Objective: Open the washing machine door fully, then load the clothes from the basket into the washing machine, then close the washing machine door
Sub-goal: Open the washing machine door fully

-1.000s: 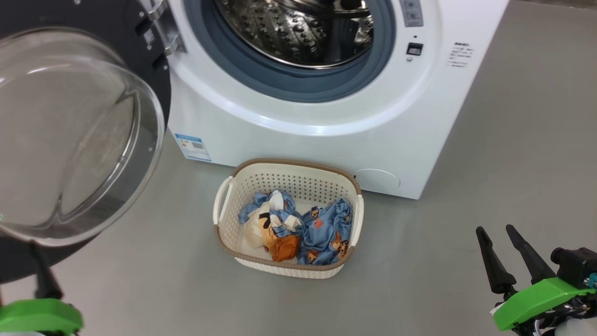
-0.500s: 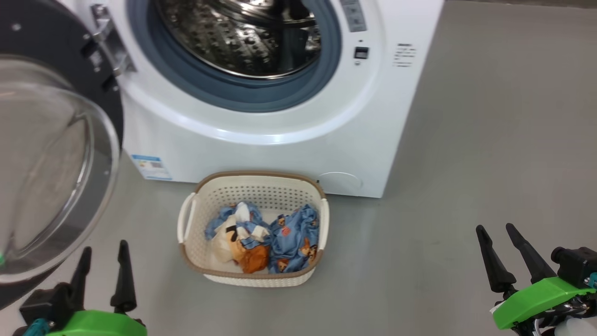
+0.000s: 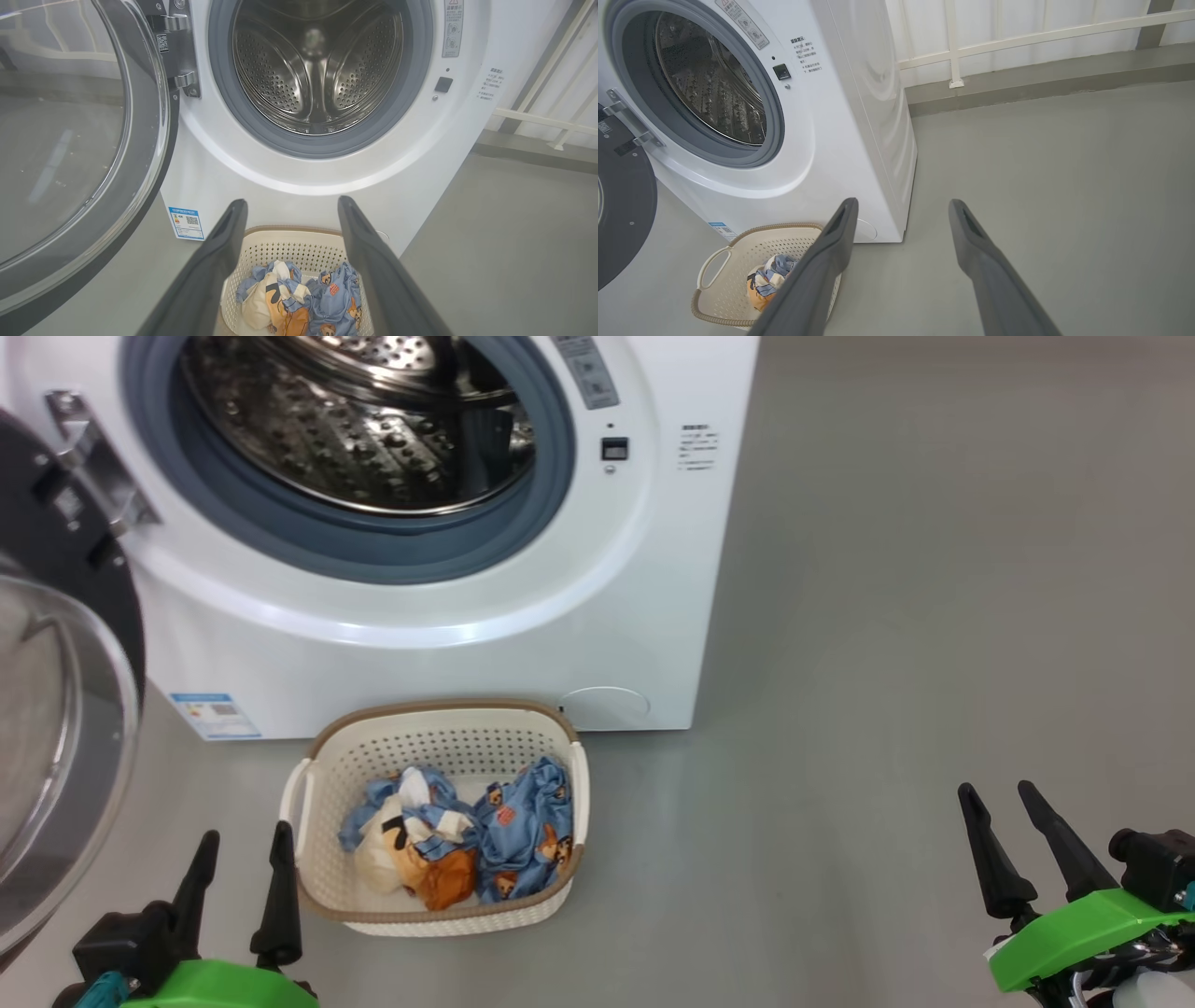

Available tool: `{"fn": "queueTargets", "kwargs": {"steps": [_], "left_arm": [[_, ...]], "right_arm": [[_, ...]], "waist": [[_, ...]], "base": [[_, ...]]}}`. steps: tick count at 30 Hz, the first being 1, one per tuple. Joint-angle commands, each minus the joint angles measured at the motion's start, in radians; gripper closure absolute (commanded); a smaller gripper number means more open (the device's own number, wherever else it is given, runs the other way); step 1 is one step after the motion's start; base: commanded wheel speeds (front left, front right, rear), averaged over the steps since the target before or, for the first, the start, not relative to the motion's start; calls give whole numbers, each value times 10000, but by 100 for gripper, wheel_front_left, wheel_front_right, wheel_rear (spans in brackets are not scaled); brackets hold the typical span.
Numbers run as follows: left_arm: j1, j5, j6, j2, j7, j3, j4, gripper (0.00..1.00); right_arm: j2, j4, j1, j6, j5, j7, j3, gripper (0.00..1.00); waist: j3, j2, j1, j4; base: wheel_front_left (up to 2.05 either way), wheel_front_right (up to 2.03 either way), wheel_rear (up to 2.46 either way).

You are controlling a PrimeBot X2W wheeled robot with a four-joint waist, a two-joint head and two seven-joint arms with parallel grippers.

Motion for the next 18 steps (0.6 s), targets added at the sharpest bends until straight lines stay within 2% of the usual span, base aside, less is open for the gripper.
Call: {"fn": "queueTargets", "kwargs": {"steps": [1,18], "left_arm": [[-84,-66,-24,261,-65,303,-277,0],[-44,-476,-24,608,-65,-267,-567,0]], "right_arm": [[-120,-255,46,16,14,-120,163,0],[46,-292,65,16,-39,-120,-47,0]], "waist": [[18,0,0,-201],[57,0,0,-744]], "base": [[0,0,0],[0,0,0]]}}
